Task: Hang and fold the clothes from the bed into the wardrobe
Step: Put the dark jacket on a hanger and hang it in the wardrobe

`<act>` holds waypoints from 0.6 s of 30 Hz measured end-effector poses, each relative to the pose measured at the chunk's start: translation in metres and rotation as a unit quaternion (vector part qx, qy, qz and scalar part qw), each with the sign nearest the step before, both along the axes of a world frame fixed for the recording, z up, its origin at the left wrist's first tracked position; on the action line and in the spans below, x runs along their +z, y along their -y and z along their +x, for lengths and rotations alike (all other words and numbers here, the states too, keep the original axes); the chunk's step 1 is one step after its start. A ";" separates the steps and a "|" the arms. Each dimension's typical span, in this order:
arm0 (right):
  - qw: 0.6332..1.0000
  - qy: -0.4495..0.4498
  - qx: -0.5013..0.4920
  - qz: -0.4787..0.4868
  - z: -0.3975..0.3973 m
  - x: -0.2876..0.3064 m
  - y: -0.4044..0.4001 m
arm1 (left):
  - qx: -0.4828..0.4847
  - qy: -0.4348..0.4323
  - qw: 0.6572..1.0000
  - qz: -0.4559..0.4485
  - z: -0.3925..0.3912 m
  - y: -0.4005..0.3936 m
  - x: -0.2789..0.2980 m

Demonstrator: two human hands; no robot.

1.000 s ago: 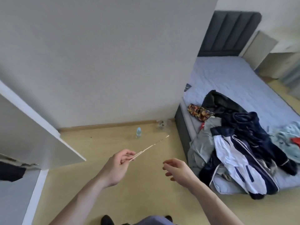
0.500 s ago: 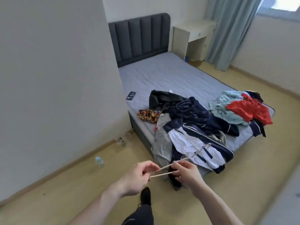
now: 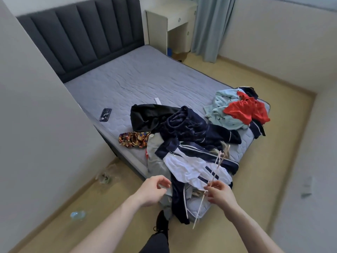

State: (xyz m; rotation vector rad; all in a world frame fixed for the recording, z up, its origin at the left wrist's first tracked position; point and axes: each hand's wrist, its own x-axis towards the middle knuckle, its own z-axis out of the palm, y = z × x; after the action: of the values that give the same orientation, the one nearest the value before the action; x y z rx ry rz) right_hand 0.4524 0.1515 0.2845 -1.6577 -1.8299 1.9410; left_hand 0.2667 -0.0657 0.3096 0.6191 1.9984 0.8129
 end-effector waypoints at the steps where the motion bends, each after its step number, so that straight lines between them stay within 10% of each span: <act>1: 1.000 0.009 -0.012 0.000 -0.009 -0.003 -0.009 | 0.000 0.004 1.000 -0.008 -0.015 -0.006 -0.007; 18: 0.992 0.043 -0.026 0.114 -0.074 -0.003 -0.130 | 0.028 0.027 0.992 -0.121 -0.187 -0.169 -0.083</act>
State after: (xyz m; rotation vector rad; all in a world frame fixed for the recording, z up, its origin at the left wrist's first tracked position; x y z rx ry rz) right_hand 0.3785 0.2813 0.2811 -1.7203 -1.9328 1.5940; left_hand 0.0795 0.1037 0.2268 0.3987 2.0333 0.6014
